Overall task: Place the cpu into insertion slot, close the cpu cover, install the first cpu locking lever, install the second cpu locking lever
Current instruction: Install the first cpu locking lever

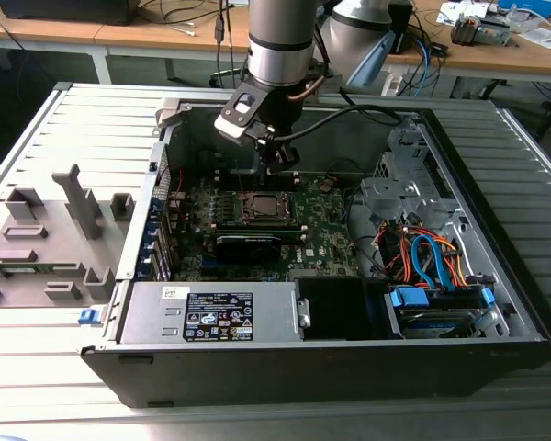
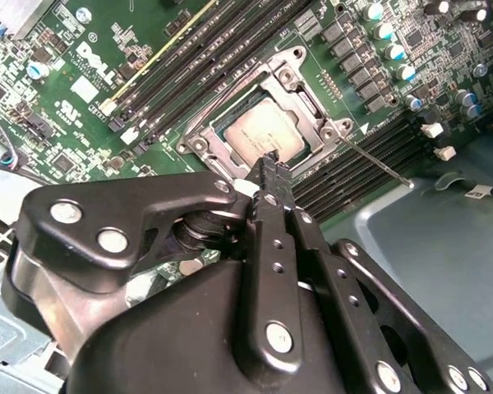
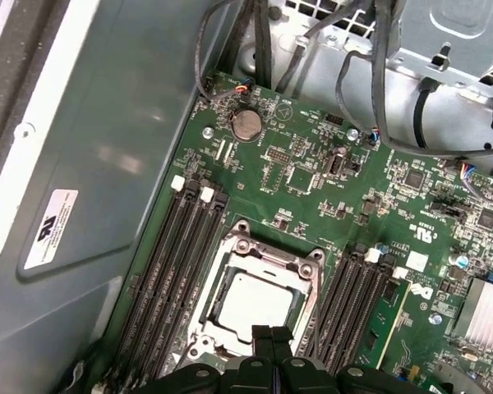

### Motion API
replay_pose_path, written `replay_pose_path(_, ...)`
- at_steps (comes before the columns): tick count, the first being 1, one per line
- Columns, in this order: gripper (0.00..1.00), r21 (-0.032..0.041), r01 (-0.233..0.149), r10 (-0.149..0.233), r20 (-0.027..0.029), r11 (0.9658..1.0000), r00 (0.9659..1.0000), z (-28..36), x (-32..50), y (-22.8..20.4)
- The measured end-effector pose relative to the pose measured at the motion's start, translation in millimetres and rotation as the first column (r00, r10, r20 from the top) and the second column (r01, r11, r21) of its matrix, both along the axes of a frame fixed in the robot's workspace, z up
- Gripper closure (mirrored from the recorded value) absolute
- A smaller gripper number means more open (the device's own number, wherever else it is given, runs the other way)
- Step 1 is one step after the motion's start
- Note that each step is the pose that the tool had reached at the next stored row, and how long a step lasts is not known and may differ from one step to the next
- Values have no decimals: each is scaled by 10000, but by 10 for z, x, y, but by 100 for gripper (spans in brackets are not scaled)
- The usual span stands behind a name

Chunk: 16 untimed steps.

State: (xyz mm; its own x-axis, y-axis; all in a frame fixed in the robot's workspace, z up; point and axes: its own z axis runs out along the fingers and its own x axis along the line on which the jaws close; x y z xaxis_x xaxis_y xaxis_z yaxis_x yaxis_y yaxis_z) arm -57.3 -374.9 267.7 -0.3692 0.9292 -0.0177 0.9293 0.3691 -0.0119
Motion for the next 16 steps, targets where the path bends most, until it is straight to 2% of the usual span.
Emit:
replay_pose_path(7, 89, 0, -387, 387, 0, 9993, 9993, 0, 0, 0)
replay_pose_path(16, 89, 0, -859, 859, 0, 9963, 9963, 0, 0, 0)
